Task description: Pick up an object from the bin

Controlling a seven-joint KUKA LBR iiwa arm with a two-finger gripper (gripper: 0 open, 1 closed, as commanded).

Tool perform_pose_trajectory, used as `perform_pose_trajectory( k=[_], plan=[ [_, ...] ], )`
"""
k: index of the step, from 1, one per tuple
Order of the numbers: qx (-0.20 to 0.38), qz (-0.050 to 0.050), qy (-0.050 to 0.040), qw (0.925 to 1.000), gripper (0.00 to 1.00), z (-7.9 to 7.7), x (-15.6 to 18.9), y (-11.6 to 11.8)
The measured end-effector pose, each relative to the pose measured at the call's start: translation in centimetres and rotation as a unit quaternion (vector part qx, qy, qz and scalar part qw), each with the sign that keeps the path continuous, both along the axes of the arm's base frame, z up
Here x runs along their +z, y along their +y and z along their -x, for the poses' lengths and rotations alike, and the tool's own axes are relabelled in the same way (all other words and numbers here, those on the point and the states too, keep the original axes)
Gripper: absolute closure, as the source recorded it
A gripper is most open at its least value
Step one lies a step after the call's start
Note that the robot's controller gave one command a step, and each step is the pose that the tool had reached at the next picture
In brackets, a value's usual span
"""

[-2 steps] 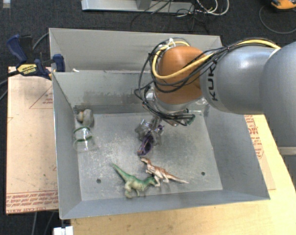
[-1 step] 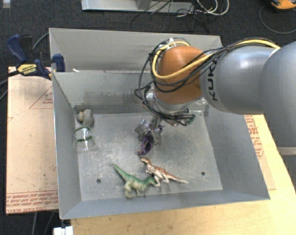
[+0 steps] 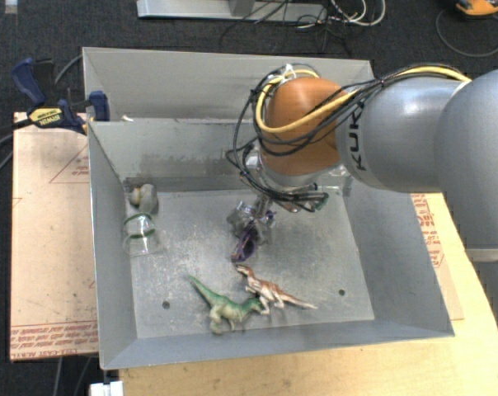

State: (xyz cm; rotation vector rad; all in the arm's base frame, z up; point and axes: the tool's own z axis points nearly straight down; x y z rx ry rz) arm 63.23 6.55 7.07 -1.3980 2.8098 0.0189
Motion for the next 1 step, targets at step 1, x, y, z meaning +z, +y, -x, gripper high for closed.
perform_pose_trajectory(
  k=[1],
  plan=[
    [0.000,0.000,0.0000,1.0000,1.00,0.00,0.00,-0.01]
  ],
)
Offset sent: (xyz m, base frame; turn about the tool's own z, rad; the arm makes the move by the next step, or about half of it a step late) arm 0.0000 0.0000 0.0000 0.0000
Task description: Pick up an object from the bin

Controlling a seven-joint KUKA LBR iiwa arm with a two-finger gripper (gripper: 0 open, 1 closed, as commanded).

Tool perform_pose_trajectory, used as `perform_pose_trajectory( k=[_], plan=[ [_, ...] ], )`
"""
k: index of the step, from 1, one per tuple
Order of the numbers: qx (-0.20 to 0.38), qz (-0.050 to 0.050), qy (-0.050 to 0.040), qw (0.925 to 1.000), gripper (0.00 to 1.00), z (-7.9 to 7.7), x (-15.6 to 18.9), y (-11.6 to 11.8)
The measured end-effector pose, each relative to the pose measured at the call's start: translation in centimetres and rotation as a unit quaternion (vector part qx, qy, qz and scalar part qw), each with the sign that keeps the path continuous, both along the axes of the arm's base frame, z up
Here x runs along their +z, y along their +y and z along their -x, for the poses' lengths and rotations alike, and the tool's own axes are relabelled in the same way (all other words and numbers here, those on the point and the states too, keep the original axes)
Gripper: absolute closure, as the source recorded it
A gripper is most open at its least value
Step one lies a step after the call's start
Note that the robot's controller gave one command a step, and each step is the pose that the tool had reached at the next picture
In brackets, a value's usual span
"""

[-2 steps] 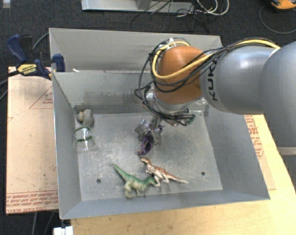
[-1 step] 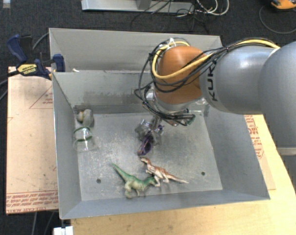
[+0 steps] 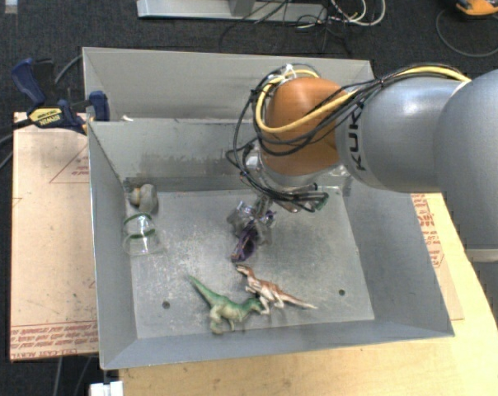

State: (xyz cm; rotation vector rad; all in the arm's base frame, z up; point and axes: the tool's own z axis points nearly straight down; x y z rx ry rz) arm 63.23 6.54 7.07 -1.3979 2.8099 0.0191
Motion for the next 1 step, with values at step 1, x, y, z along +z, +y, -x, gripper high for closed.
perform_pose_trajectory(
  k=[1],
  plan=[
    [0.000,0.000,0.0000,1.0000,1.00,0.00,0.00,-0.01]
  ],
)
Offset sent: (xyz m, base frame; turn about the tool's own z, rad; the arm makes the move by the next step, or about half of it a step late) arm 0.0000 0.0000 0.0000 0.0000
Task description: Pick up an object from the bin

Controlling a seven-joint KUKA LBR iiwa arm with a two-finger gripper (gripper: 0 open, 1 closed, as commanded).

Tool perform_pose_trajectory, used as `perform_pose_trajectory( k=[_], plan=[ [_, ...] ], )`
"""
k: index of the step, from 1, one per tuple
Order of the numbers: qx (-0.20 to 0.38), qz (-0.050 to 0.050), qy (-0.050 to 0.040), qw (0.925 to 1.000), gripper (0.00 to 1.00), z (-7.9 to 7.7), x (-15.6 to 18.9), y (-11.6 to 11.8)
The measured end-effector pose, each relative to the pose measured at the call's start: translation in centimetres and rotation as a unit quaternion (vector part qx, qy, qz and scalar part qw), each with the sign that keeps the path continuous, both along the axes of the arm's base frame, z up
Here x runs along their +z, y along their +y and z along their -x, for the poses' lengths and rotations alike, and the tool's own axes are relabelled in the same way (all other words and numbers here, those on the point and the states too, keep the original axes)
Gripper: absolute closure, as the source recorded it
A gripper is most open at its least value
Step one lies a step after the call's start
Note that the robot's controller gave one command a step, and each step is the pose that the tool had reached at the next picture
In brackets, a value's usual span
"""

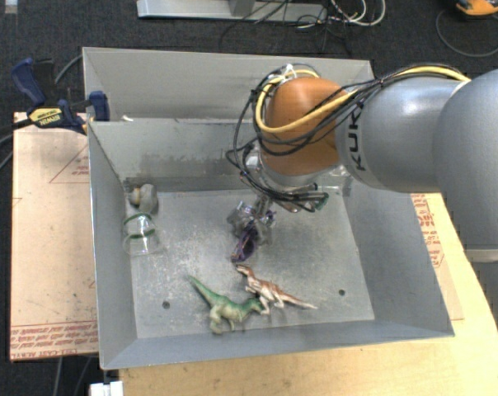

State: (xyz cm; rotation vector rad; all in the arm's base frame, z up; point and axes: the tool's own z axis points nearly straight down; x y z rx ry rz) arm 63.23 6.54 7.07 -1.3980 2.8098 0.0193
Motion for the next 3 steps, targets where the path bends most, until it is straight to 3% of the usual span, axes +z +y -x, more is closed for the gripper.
perform_pose_trajectory(
  k=[3],
  plan=[
    [0.000,0.000,0.0000,1.0000,1.00,0.00,-0.01,-0.02]
  ],
)
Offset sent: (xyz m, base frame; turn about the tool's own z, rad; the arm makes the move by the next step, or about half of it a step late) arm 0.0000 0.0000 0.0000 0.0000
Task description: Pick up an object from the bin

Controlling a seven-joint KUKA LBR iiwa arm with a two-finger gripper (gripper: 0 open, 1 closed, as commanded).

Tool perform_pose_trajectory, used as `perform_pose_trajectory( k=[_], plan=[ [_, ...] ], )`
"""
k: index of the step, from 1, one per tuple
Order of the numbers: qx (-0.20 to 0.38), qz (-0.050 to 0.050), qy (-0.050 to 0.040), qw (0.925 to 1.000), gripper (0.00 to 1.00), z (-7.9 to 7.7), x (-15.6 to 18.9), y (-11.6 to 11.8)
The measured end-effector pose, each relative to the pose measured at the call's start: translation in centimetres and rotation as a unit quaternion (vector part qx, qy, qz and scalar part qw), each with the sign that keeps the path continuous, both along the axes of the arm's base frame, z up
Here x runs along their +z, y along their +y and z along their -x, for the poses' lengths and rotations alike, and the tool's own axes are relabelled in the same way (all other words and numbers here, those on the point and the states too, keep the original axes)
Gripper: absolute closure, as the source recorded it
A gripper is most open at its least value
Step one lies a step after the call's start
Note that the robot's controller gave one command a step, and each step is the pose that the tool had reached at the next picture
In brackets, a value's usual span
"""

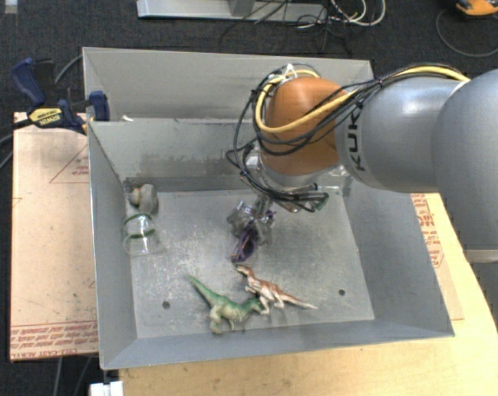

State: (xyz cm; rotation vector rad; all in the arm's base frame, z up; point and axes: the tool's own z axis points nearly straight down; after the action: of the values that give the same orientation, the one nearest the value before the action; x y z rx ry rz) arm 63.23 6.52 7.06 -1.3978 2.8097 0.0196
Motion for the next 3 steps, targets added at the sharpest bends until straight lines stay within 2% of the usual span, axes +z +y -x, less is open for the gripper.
perform_pose_trajectory(
  k=[3],
  plan=[
    [0.000,0.000,0.0000,1.0000,1.00,0.00,0.00,0.00]
  ],
)
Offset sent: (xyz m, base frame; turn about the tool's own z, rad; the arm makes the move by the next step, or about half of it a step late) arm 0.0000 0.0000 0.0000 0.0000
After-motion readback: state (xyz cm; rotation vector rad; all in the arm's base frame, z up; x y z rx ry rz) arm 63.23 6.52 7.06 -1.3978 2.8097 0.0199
